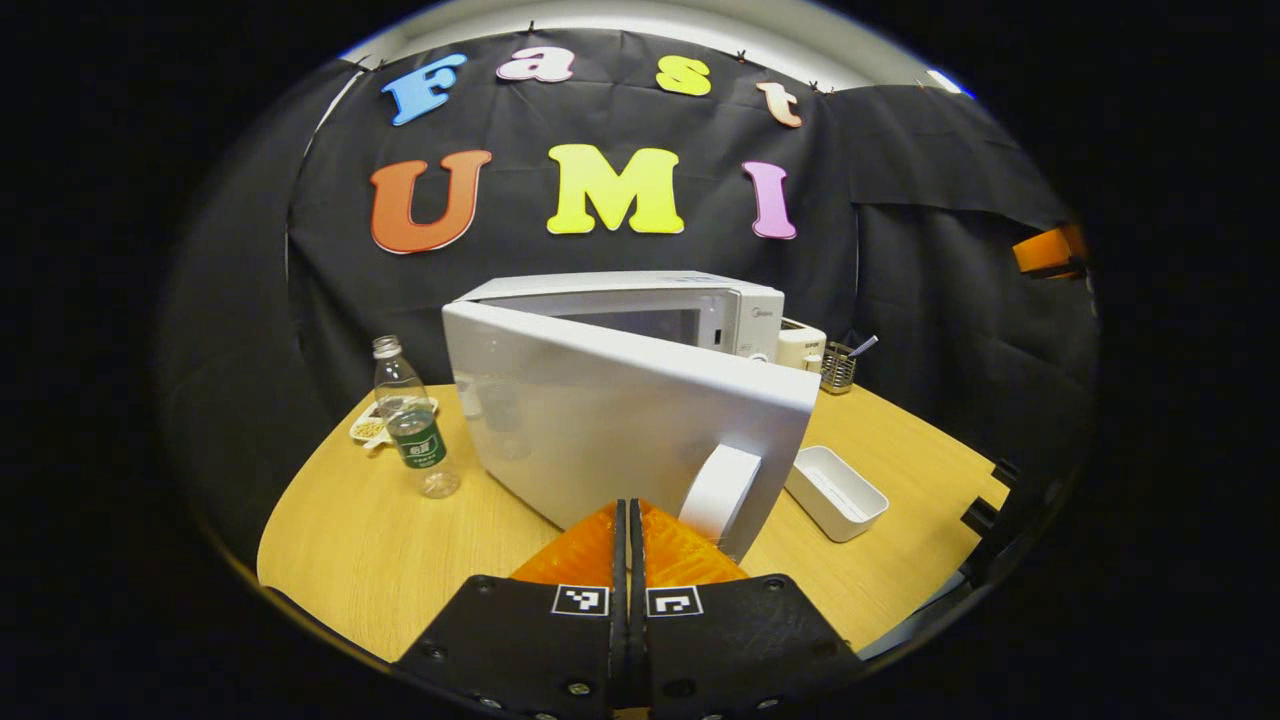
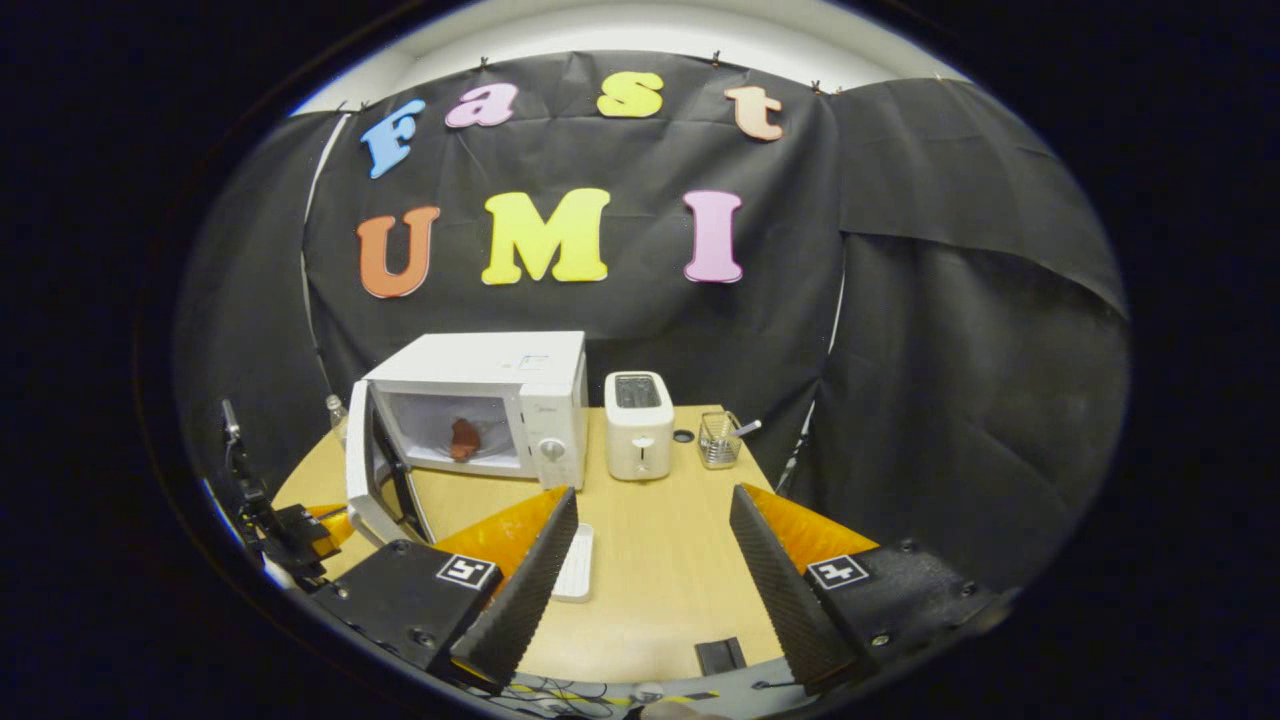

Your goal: Open the microwave oven with the left hand, put the food in, and close the microwave oven.

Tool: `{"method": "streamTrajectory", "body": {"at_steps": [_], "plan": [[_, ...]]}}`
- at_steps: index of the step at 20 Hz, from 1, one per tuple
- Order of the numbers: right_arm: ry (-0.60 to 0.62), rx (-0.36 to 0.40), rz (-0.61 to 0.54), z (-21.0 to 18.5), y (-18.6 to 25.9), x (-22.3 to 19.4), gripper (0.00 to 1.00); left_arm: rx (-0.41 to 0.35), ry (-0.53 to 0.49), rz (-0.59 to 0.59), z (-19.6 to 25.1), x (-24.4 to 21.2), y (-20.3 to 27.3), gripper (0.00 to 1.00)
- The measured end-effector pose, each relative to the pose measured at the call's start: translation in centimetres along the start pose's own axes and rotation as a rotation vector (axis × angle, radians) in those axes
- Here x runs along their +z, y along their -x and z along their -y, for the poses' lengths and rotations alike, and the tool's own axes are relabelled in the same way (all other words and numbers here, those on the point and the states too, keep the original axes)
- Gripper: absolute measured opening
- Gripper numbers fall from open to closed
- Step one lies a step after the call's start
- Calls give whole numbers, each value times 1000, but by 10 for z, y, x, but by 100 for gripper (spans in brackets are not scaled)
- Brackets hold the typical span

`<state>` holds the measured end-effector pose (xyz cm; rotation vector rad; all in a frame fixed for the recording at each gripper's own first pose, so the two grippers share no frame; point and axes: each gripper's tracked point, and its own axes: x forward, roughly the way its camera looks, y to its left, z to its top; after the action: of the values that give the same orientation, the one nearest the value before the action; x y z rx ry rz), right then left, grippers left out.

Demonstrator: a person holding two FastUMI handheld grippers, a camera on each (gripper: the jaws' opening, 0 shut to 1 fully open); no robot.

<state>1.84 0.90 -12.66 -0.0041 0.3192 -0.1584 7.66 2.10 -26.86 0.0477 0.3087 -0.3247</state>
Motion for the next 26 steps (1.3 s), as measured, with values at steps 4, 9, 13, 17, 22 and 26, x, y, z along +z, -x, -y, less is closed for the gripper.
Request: {"method": "streamTrajectory", "body": {"at_steps": [4,9,13,17,22,26], "plan": [[-9,-2,-13,14,-18,2,98,-27,-13,-3,19,12,-29,0],[-7,4,-26,28,-44,9,98,-43,-19,-3,38,25,-66,0],[-5,12,-21,32,-72,26,98,-44,-11,-3,50,33,-95,0],[7,16,-26,45,-86,34,98,-39,-6,-8,60,39,-126,0],[7,17,-49,62,-102,32,98,-11,16,9,65,54,-164,0],[9,23,-63,68,-111,32,98,13,30,17,64,66,-195,0]]}}
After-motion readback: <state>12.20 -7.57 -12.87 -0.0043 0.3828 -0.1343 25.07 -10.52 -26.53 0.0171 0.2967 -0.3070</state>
